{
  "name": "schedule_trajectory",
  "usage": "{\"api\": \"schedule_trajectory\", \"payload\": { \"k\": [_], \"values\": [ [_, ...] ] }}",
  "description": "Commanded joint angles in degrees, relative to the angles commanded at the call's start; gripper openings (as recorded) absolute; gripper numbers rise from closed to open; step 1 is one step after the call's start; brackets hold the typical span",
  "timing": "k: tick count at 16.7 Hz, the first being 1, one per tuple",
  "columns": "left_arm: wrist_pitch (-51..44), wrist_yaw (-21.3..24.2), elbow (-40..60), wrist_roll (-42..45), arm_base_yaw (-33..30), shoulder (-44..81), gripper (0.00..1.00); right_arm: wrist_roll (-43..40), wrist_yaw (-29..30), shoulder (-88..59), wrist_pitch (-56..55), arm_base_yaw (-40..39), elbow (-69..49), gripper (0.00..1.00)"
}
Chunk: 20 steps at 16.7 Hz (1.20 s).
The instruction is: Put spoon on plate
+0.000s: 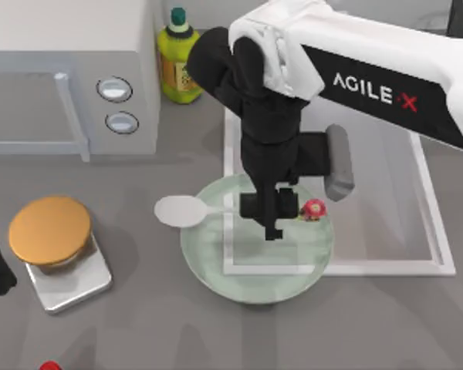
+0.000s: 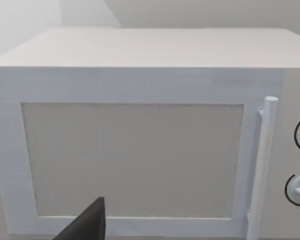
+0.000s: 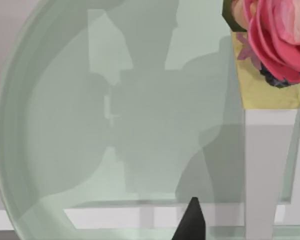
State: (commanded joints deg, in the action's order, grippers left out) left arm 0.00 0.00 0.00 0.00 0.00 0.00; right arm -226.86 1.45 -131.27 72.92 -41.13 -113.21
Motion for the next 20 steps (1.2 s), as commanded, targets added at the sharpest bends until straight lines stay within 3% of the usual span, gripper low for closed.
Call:
{"api": "schedule_trajectory", "payload": {
  "k": [20],
  "values": [
    [0.0, 0.0, 0.0, 0.0, 0.0, 0.0, 1.0, 1.1, 2.8, 6.2, 2.3, 4.1, 2.8, 0.0]
  ]
}}
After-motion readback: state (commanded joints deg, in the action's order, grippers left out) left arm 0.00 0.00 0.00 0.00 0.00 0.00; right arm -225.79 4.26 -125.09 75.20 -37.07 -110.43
